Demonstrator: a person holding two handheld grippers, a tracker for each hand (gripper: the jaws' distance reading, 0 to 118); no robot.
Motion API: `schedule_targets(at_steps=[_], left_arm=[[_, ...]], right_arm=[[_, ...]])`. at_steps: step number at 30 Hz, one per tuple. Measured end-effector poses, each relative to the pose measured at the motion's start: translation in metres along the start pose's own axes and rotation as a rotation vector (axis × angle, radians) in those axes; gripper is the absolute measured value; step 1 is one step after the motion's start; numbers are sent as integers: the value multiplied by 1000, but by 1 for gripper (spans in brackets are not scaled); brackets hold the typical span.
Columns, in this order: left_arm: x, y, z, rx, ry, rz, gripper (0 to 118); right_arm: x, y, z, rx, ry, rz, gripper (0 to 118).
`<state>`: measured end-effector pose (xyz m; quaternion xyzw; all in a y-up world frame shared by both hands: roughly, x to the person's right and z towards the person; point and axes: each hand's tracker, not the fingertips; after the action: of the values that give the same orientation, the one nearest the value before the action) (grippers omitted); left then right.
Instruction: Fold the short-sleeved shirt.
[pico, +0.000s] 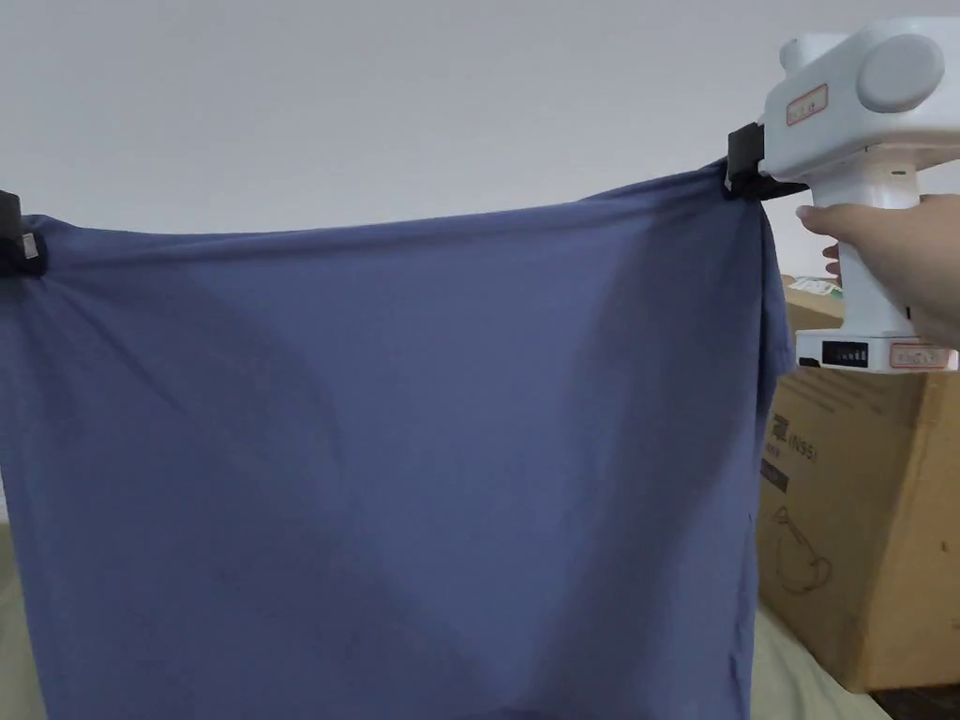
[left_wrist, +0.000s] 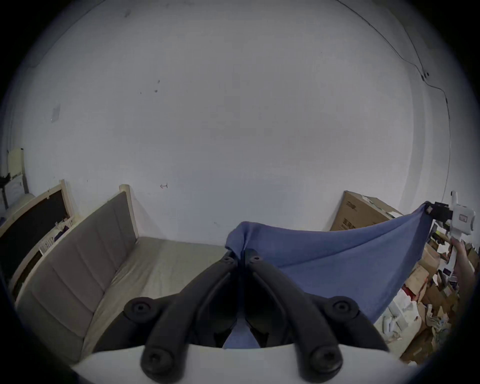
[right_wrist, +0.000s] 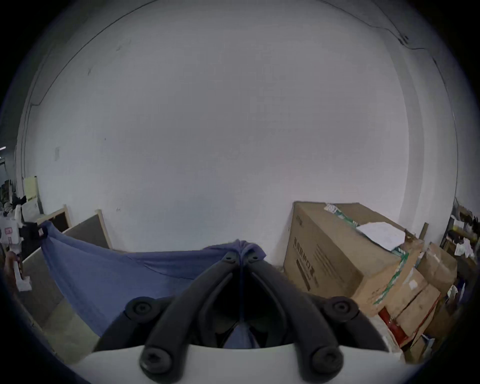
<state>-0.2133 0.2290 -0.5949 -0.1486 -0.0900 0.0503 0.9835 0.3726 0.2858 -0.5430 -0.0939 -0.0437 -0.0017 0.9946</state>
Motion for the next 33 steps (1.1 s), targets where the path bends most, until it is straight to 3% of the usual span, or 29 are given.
schedule_targets(at_steps=[5, 8, 10, 15, 18, 25, 28, 33], left_arm=[[4, 5, -47, 80, 41, -11, 2], [8, -2, -78, 62, 38, 6, 2], [11, -24, -100, 8, 29, 4, 2], [6, -129, -144, -205, 12, 35, 2], [-6, -220, -155, -353, -10, 85, 2], [-39, -413, -99, -730, -20, 99, 2], [-46, -451, -48, -804, -45, 89, 2], [-50, -463, 32, -828, -117, 89, 2]], right_arm=[[-3, 3, -53, 46, -35, 10, 0], [-4, -14, -82, 32, -63, 34, 0], [2, -40, -100, 0, -58, 9, 0], [16, -164, -142, -178, -32, -91, 0], [20, -273, -144, -406, -12, -103, 0], [43, -493, -57, -852, 65, -128, 0], [62, -530, 3, -948, 113, -174, 0], [83, -537, 103, -993, 180, -208, 0]])
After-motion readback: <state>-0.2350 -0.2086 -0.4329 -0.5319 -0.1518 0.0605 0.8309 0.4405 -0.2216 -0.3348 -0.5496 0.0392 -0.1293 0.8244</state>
